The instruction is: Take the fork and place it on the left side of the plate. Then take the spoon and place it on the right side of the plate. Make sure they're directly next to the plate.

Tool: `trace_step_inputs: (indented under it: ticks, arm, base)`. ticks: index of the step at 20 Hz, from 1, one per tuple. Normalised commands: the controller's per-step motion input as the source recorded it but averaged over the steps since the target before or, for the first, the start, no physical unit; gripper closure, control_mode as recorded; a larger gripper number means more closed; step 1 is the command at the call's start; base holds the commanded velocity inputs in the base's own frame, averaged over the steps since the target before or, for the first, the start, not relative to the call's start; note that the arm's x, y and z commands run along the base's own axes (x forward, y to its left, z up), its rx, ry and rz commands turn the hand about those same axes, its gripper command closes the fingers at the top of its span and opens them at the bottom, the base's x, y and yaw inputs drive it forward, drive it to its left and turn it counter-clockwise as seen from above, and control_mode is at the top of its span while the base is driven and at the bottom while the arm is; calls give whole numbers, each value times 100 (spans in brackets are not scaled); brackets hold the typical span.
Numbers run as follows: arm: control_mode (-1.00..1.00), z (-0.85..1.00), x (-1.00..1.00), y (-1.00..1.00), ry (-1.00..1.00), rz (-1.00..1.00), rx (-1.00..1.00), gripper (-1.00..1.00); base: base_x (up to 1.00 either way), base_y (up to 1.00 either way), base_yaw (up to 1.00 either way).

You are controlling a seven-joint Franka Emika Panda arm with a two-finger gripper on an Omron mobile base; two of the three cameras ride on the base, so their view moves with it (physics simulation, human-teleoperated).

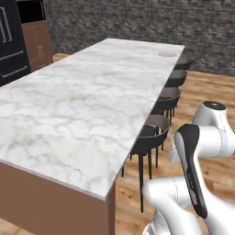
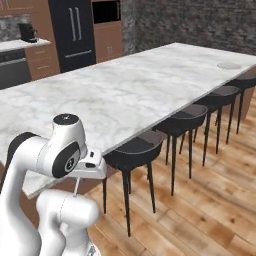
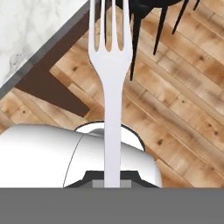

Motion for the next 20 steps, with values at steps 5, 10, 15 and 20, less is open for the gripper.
trace_step_inputs:
  ticks: [5,10,15,20]
  arm:
    - [100,0,0,0,0,0,0,100]
    - [100,0,0,0,0,0,0,100]
    - [100,0,0,0,0,0,0,100]
    - [100,0,0,0,0,0,0,100]
  base:
    - [47,-100,3]
    - [43,-100,7]
    - [56,-100,9]
    - [72,-97,16]
